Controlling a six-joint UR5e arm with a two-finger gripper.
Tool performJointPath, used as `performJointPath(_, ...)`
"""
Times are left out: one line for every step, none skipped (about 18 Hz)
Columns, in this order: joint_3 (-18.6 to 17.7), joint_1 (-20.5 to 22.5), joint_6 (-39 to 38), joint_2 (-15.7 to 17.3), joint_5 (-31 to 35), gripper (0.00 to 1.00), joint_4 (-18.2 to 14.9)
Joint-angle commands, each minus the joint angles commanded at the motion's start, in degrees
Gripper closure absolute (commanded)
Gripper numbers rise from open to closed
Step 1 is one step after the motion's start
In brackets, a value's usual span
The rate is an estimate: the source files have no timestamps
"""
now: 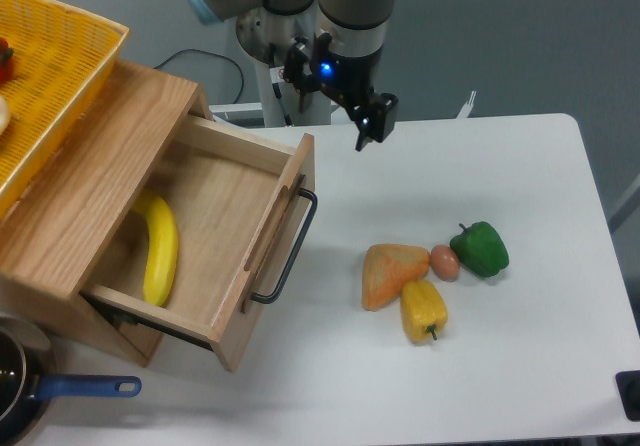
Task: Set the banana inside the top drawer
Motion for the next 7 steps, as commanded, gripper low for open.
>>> performJointPath(-0.26, 0.18, 1.15, 0.00, 0.17, 0.00, 0.09)
performJointPath(-0.35, 0.18, 1.16, -0.09, 0.52, 0.00, 0.26)
performJointPath(-0.35, 0.27, 1.24, -0.09, 1.14, 0.00, 0.70)
performJointPath(-0.35, 0.44, 1.25, -0.09, 1.66, 0.00, 1.14)
performJointPath(-0.35, 0.53, 1.25, -0.09, 1.84, 0.00, 1.23)
performJointPath(-0.35, 0.53, 1.25, -0.09, 1.93, 0.00, 1.14)
performJointPath(-0.44, 0.53, 1.25, -0.09, 1.93, 0.00, 1.14)
